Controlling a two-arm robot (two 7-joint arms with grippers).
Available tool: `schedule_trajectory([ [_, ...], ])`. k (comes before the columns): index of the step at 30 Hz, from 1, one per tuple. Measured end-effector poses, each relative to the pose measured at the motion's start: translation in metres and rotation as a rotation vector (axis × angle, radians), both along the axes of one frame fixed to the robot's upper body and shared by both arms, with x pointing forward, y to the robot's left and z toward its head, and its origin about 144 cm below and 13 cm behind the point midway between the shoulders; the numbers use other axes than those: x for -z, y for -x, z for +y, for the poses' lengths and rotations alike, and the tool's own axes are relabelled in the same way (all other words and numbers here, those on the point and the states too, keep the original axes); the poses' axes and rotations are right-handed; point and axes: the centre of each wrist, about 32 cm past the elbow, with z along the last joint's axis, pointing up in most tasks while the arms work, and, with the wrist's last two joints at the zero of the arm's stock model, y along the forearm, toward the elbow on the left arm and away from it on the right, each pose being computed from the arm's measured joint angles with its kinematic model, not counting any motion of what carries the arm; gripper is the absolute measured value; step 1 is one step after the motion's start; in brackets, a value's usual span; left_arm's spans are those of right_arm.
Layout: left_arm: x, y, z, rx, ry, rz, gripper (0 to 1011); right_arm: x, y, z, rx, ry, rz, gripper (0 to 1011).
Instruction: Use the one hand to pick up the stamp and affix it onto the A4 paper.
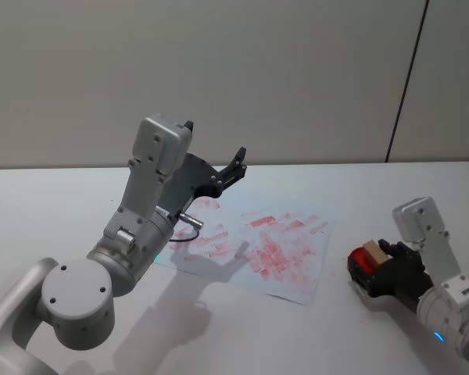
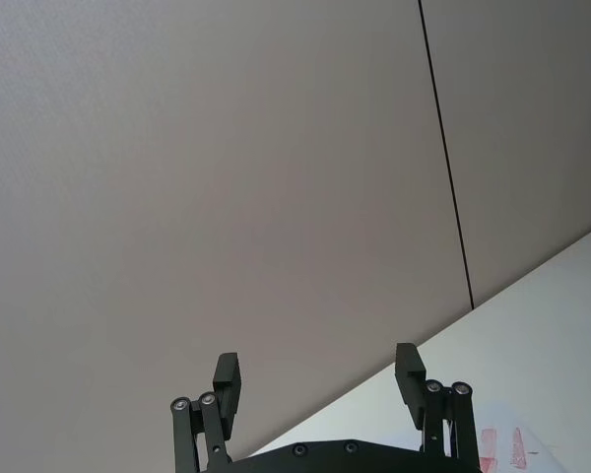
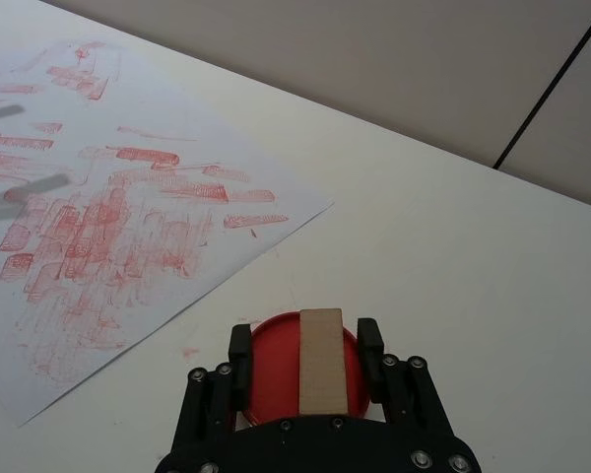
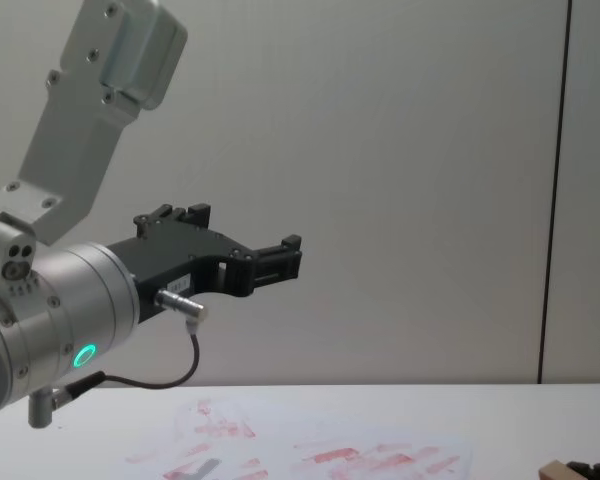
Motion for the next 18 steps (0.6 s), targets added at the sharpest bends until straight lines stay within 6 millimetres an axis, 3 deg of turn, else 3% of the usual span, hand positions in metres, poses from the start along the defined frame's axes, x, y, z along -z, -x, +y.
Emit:
schedule_trajectory([
  [1, 0.0000, 0.0000, 0.0000, 0.000, 0.000, 0.000, 1002, 0.0000, -0.0001, 0.0001, 0.000, 0.000, 0.000, 646],
  [4, 0.0000, 0.0000, 0.0000, 0.000, 0.000, 0.000, 1001, 0.0003, -0.0004, 0.0004, -0.001, 0.001, 0.000, 508],
  [13, 0.0000, 0.0000, 0.0000, 0.000, 0.000, 0.000, 1001, 0.0008, -0.0009, 0.0011, -0.002, 0.002, 0.001, 249],
  [18, 0.0000, 0.0000, 0.0000, 0.000, 0.000, 0.000, 1001, 0.0010, -0.0010, 0.0013, -0.003, 0.003, 0.002, 219],
])
